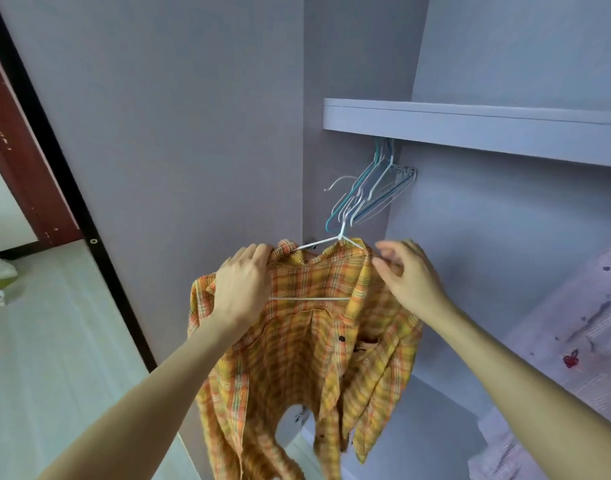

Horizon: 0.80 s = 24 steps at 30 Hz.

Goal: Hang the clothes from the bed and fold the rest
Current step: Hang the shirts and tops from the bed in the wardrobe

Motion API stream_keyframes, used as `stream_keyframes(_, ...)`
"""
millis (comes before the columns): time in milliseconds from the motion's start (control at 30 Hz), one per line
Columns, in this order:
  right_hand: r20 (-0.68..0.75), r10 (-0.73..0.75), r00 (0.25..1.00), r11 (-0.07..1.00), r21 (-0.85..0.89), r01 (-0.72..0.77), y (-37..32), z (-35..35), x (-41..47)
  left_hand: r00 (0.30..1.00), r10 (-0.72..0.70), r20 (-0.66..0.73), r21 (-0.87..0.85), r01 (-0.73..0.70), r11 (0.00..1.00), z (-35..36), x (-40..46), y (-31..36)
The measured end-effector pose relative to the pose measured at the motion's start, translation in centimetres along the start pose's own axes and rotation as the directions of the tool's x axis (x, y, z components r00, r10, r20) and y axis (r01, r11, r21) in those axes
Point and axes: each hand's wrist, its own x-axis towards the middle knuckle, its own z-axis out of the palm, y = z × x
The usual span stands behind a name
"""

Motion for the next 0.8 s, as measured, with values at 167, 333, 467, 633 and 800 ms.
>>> stream_keyframes(167, 0.281, -0.095, 0.955, 0.946, 0.324, -0.002, -4.7, 0.2, 2.4, 0.998, 0.057, 0.030, -0.096, -0.054, 0.994, -0.5, -0.2, -0.3)
stream_keyframes(333, 0.193, -0.088, 0.977, 0.945, 0.326, 0.021, -4.9, 1.1, 2.6, 0.965, 0.043, 0.260, -0.204, 0.011, 0.979, -1.2, 0.3, -1.7)
stream_keyframes(467, 0.228, -0.134, 0.964, 0.991, 0.039, 0.128, -3.5, 2.4, 1.6, 0.898, -0.231, 0.375, -0.145, 0.303, 0.942, -2.0, 1.7, -2.1)
stream_keyframes(633, 0.196, -0.156, 0.968, 0.976, -0.122, 0.182, -3.7, 3.3, 1.5, 0.859, -0.127, 0.495, -0.208, 0.259, 0.943, -1.5, 1.3, 0.9)
stream_keyframes(800, 0.142, -0.087, 0.986, 0.994, 0.081, 0.076, -3.5, 2.3, 1.2, 0.887, -0.034, 0.460, -0.188, 0.135, 0.973, -0.4, 0.2, 1.3)
